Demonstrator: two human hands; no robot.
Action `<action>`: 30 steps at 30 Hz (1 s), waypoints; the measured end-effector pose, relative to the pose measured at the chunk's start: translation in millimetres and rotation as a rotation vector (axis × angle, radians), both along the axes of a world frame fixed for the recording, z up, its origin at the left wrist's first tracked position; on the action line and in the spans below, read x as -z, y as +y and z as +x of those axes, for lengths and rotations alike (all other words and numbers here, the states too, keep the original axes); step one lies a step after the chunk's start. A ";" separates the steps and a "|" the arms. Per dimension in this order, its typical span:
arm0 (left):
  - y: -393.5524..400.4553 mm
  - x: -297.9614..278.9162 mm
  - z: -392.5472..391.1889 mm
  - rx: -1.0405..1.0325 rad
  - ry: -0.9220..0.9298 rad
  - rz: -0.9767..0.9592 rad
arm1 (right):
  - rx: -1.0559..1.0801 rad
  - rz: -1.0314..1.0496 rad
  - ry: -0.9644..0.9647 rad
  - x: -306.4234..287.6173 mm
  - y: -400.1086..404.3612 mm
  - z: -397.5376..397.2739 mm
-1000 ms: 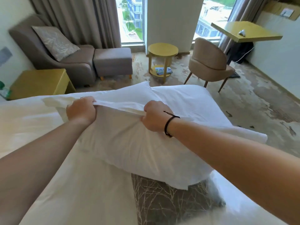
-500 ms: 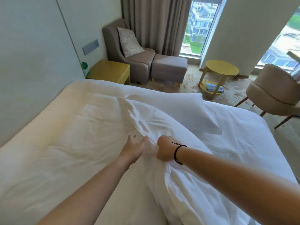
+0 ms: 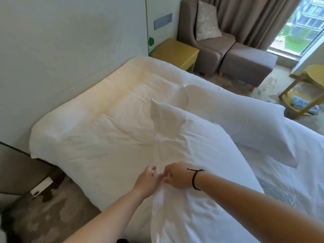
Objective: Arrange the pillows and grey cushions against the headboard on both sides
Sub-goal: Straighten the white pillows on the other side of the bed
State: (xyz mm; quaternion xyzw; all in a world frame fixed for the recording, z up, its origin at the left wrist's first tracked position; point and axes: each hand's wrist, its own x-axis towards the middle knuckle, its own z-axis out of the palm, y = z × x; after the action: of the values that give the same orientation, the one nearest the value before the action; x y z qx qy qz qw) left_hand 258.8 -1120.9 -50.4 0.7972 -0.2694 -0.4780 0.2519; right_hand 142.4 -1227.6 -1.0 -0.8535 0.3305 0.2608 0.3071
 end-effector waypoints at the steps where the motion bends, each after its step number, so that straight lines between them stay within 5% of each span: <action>1: 7.3 5.3 1.1 -0.042 0.016 0.017 | -0.082 -0.049 -0.016 3.8 -5.9 7.4; 4: 27.6 20.5 -2.1 -0.167 0.050 0.047 | -0.451 -0.261 -0.097 20.4 -26.4 35.8; 7: 42.7 34.0 -14.0 -0.235 0.107 0.056 | -0.833 -0.341 0.046 42.9 -40.5 67.2; 16: 78.3 50.0 -34.7 -0.154 0.067 0.176 | -1.206 -0.322 0.452 72.7 -18.3 94.9; 22: 70.0 47.4 -20.9 -0.228 -0.116 0.066 | -1.073 -0.277 0.304 53.9 -19.7 99.5; 30: 32.2 -40.3 67.5 -0.125 -0.368 -0.151 | -0.375 -0.257 -0.313 3.7 -67.2 102.5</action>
State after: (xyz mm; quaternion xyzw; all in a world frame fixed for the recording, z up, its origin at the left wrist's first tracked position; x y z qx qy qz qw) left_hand 326.3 -1088.8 -10.1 0.8651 -0.2958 -0.2861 0.2868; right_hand 244.9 -1294.7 -4.7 -0.9616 0.1458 0.1338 0.1900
